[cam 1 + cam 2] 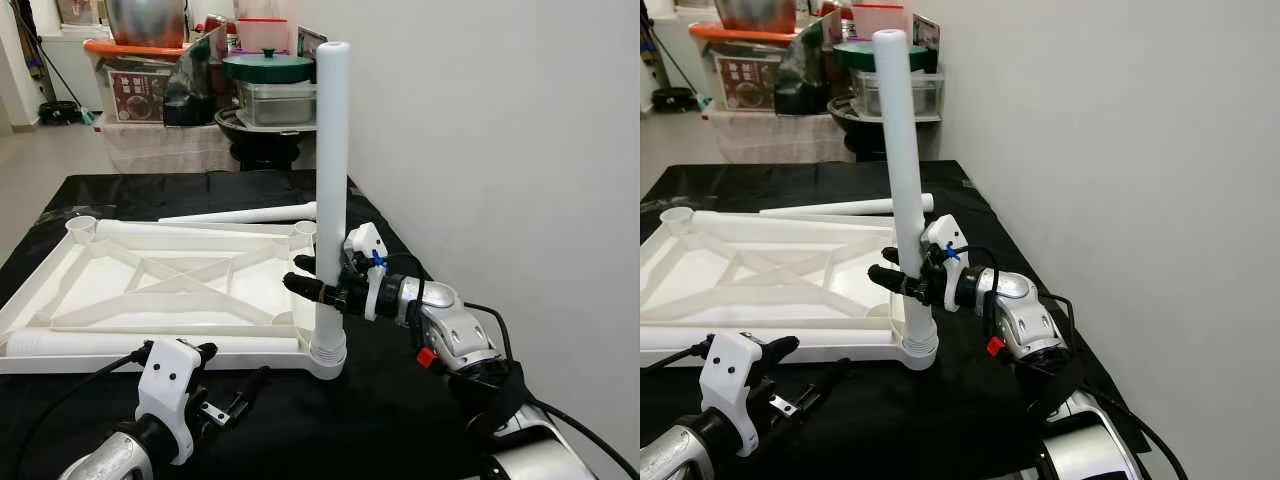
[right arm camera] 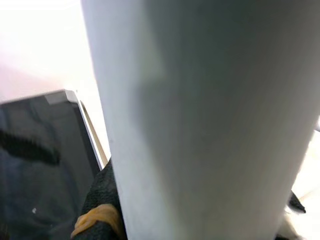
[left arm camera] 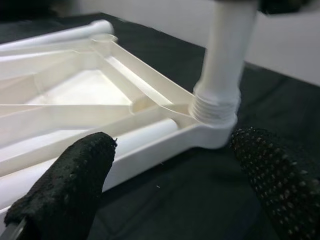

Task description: Building children table

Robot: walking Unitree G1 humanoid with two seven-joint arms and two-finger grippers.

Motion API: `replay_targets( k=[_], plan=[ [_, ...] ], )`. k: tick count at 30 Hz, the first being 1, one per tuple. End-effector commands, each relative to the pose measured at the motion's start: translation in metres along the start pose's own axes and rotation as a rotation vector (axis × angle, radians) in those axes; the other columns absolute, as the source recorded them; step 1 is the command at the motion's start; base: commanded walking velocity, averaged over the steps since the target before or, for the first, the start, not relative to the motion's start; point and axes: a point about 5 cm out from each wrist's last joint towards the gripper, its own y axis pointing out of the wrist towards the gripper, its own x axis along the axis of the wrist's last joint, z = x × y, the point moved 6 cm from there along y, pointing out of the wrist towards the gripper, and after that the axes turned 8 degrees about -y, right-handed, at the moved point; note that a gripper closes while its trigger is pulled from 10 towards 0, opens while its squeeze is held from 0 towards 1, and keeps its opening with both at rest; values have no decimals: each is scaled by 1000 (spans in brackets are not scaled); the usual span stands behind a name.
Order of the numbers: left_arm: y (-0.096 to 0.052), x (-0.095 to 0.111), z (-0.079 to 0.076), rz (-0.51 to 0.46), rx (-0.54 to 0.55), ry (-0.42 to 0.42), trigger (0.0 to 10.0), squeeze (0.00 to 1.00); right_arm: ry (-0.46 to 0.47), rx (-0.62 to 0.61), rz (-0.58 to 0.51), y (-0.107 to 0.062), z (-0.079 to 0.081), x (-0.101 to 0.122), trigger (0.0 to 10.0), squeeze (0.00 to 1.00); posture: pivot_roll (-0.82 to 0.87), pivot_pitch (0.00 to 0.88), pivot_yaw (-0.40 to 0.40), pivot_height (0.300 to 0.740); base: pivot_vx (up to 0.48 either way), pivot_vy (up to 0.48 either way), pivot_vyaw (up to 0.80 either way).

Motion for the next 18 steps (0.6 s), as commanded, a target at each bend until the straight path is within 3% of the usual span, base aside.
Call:
replay_targets(
  k=[1,6,9,11,12,18],
  plan=[
    [-8,-19,2,86,-25,16,10000,0,100,-25,39,-10,0,-22,10000,0,137,0,-56,740,0,0,0],
    [-12,-24,-1,106,-60,17,10000,0,102,-7,-19,-14,4,-16,10000,0,135,0,-52,740,0,0,0],
    [-18,-33,-4,145,-91,19,10000,0,113,41,-40,-15,16,-15,10000,0,138,0,-51,740,0,0,0],
    [-20,-40,3,166,-67,24,10000,0,107,66,-40,-15,21,-15,10000,0,139,0,-50,740,0,0,0],
    [-25,-48,17,188,-7,28,10000,0,86,91,-34,-14,27,-16,10000,0,145,0,-53,740,0,0,0],
    [-26,-48,23,176,27,28,10000,0,80,93,-32,-11,28,-16,10000,0,147,0,-55,740,0,0,0]
  ],
)
